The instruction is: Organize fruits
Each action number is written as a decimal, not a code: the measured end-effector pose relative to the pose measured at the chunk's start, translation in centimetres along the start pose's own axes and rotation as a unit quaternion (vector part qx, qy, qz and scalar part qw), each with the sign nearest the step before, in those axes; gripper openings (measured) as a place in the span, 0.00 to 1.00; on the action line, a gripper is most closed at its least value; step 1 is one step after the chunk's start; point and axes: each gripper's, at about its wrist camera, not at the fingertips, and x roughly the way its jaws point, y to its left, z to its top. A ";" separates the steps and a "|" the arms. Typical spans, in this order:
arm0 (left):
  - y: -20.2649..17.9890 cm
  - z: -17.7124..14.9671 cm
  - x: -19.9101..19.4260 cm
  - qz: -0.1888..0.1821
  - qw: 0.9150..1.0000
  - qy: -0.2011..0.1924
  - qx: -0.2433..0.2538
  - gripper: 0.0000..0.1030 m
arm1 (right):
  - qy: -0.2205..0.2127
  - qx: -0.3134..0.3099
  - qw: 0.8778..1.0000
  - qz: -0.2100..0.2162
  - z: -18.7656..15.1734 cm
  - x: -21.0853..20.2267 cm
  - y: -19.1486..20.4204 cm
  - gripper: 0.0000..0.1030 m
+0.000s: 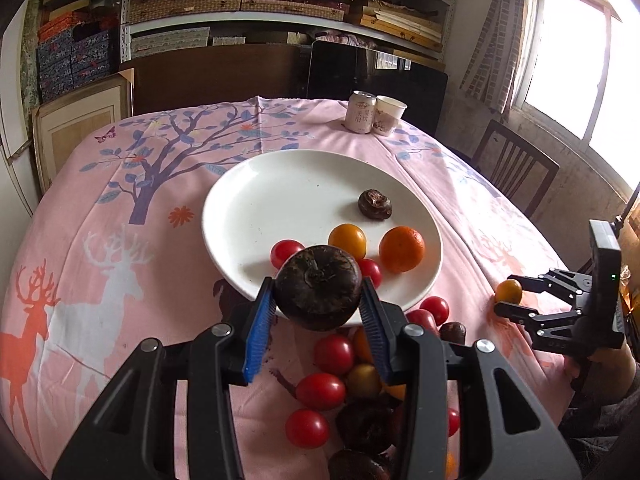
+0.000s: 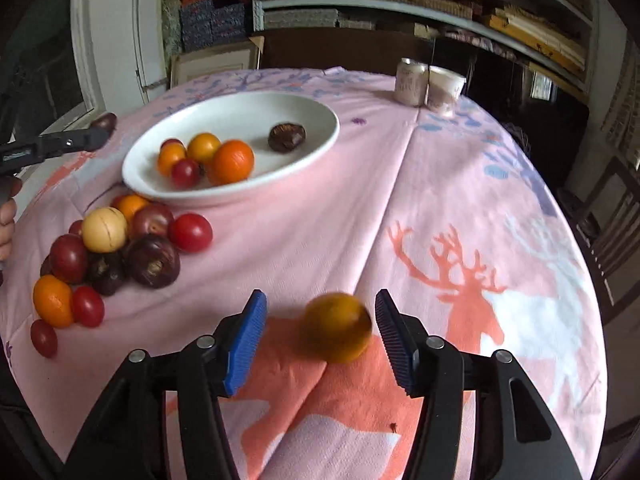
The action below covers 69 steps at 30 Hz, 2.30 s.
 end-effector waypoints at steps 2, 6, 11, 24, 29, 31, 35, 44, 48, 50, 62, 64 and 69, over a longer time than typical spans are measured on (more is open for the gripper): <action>0.0 -0.2 -0.6 0.001 1.000 -0.004 -0.002 0.40 | -0.004 0.009 1.000 0.005 0.0 -0.2 -0.4 0.36; -0.2 -0.5 -1.2 0.007 1.000 -0.007 0.002 0.40 | 0.000 0.035 0.999 0.023 0.3 -0.2 -0.9 0.36; 0.4 0.1 -0.4 0.010 1.000 0.001 0.000 0.40 | -0.027 0.051 0.997 0.059 3.1 -0.9 -0.1 0.36; 1.7 4.3 7.9 0.037 0.997 0.060 -0.019 0.46 | -0.029 0.060 0.992 0.108 14.6 5.8 4.7 0.41; 1.1 3.3 2.6 0.038 0.999 0.002 -0.012 0.78 | -0.071 0.044 0.990 0.110 11.8 0.9 5.0 0.47; 0.5 2.2 0.2 0.037 0.999 -0.007 0.001 0.78 | -0.081 0.040 0.990 0.113 10.2 -1.2 4.9 0.47; -1.2 -1.7 -3.8 0.023 0.999 -0.008 0.034 0.78 | -0.091 0.041 0.989 0.112 6.4 -4.4 4.4 0.51; -6.5 -10.8 -7.1 0.003 0.996 0.027 0.086 0.55 | -0.062 0.065 0.988 0.125 -1.6 -5.0 4.9 0.54; -7.8 -12.2 -6.4 0.017 0.996 0.040 0.082 0.49 | -0.060 0.060 0.989 0.121 -2.8 -5.4 5.6 0.54; -7.9 -12.5 -5.7 0.013 0.997 0.053 0.061 0.46 | -0.061 0.059 0.989 0.123 -3.2 -5.8 5.7 0.54; -7.0 -11.6 -2.3 0.022 0.996 0.075 -0.034 0.45 | -0.081 0.056 0.987 0.127 -4.7 -7.8 5.2 0.54; -7.0 -11.3 -2.7 0.013 0.997 0.073 -0.034 0.44 | -0.082 0.059 0.987 0.128 -4.8 -7.8 4.8 0.54; -6.1 -10.4 -5.8 -0.005 0.998 0.036 -0.048 0.44 | -0.061 0.040 0.985 0.157 -5.0 -7.1 6.0 0.54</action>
